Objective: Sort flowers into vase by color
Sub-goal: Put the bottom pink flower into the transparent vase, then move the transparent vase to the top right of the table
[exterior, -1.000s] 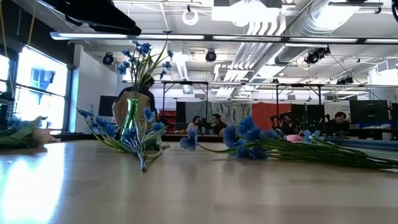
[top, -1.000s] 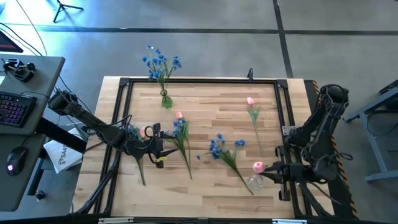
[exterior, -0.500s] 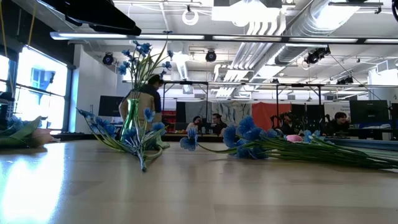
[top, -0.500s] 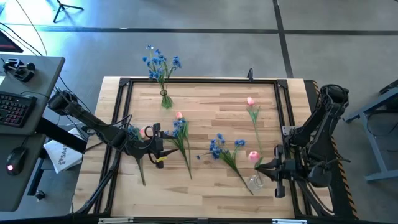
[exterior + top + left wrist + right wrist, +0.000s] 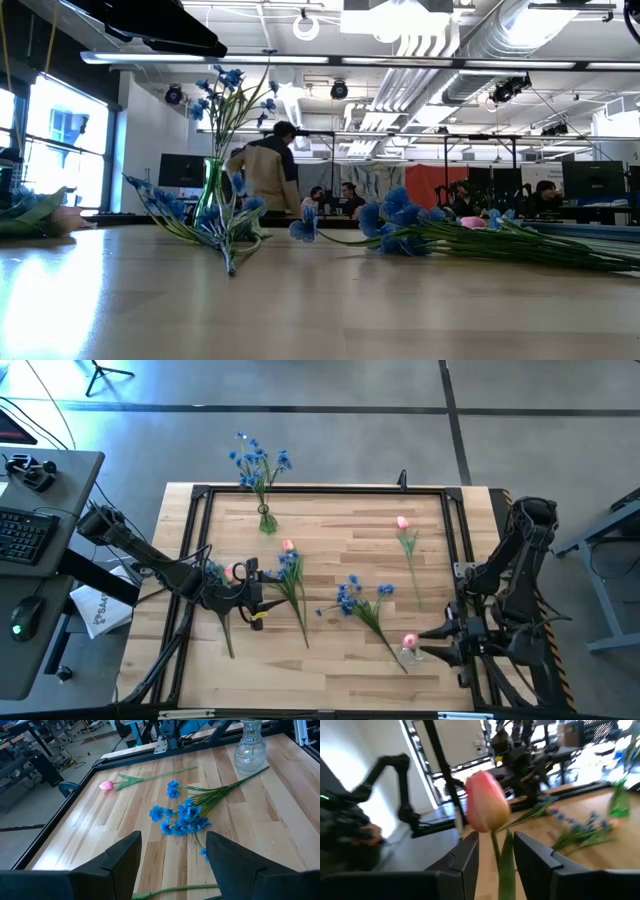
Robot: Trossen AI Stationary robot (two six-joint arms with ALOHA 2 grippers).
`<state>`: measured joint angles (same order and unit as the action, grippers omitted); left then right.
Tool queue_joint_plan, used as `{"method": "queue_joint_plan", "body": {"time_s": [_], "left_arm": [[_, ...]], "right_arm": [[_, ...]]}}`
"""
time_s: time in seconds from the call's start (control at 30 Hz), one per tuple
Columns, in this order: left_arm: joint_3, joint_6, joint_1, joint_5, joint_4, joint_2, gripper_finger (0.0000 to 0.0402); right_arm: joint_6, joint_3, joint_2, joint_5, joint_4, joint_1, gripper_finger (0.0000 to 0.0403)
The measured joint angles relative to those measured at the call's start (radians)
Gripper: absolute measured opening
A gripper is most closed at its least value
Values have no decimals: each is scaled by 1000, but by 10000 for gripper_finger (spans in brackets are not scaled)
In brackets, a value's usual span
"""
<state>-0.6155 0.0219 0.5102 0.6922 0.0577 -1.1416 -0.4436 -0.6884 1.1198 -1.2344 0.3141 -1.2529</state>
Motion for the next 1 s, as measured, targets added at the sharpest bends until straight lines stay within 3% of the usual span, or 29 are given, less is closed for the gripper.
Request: {"method": "queue_joint_plan", "body": {"time_s": [0.2, 0.4, 0.5, 0.57, 0.73, 1.0], "left_arm": [[0, 0, 0, 0, 0, 0, 211], [0, -5, 0, 0, 0, 0, 211], [0, -6, 0, 0, 0, 0, 211], [0, -6, 0, 0, 0, 0, 211], [0, -7, 0, 0, -1, 0, 211], [0, -7, 0, 0, -8, 0, 211]], "right_arm": [[-199, 0, -1, -97, 0, -50, 99], [-287, 0, -1, -144, 0, -50, 61], [-290, 0, -1, -295, 24, -47, 36], [-276, 0, -7, -335, 48, -26, 20], [-138, 0, -22, -300, 56, 104, 3], [71, -12, -34, -43, 67, 363, 47]]}}
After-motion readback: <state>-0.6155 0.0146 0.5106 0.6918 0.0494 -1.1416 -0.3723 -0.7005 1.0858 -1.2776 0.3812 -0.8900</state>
